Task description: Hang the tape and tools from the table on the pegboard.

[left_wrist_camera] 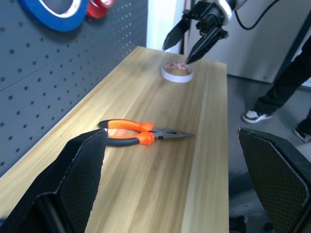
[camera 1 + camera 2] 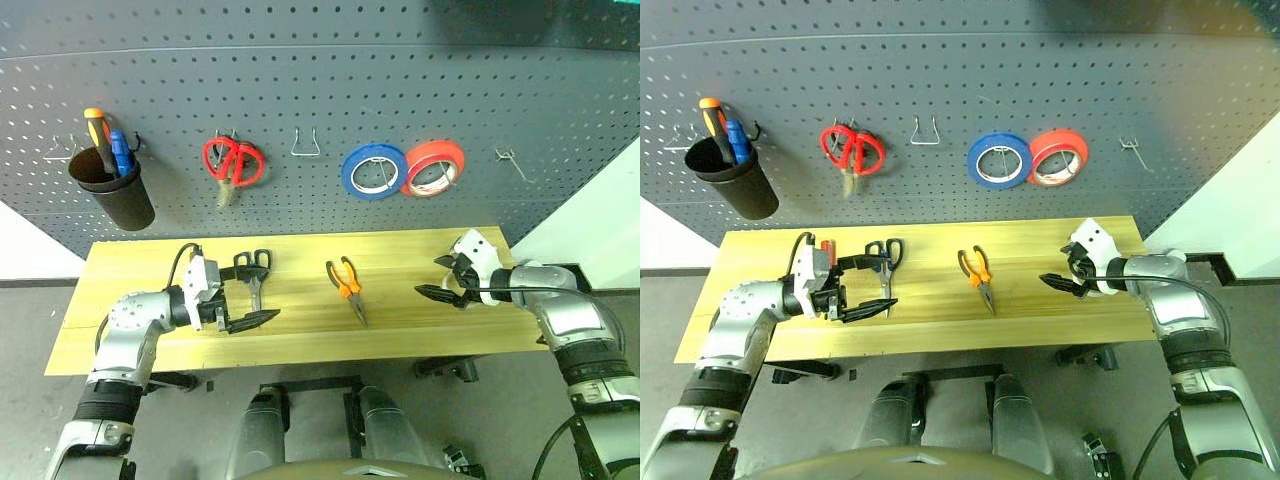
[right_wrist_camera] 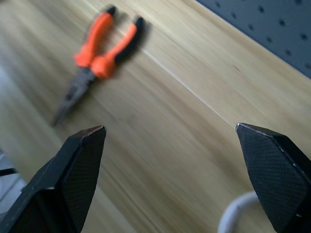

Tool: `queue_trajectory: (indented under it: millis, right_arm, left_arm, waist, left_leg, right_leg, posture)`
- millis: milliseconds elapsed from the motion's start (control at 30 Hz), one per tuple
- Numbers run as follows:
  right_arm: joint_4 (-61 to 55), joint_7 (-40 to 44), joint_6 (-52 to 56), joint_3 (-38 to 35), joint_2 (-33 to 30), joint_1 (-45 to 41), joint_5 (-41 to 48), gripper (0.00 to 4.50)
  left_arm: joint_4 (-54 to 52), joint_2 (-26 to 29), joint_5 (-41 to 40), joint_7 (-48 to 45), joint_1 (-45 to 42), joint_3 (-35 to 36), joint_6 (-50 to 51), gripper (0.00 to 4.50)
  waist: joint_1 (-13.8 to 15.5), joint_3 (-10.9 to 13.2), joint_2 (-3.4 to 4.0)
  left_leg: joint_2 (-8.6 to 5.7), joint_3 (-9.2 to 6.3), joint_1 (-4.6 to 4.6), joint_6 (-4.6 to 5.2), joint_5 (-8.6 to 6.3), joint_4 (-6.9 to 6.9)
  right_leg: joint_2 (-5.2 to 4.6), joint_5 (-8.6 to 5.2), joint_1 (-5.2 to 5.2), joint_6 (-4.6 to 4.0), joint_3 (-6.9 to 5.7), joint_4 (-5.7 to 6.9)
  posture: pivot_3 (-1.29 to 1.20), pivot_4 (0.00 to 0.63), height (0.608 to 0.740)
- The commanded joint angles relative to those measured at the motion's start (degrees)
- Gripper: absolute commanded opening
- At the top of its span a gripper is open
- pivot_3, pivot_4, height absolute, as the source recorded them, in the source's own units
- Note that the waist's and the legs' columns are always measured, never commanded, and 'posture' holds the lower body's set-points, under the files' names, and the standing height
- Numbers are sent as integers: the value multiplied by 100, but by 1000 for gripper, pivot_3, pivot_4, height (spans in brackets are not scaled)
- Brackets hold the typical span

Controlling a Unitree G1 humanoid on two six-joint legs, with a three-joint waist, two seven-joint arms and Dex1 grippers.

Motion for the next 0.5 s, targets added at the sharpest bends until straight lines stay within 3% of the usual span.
queue_trajectory:
  millis: [33, 233, 500]
  right_arm:
    - [-280, -161, 588, -92, -82, -60, -18, 4500]
    - [-579, -291, 1455, -136, -218, -23, -12, 4500]
    - [-577, -575, 1698, -239, -380, 35, -86, 4500]
  left_arm:
    - [-58, 23, 116, 38, -298, -155, 123, 4491]
    - [521, -82, 420, 4, -797, -399, -106, 4491]
    - [1709, -392, 800, -147, -1405, -627, -760, 4491]
  waist:
    - [-14, 106, 0]
    - [-118, 376, 20]
    - [-248, 604, 6]
  left_leg:
    - [0, 0, -1, 0, 0, 1]
    - [-4, -11, -20, 1, 1, 14]
    - [-5, -15, -24, 1, 1, 35]
  right_leg:
    - [0, -1, -2, 0, 0, 6]
    - [1, -19, -30, 11, 2, 60]
    - [1, -19, -30, 13, 3, 76]
  posture:
    - [27, 342, 740]
    - [3, 385, 740]
    - [-22, 414, 740]
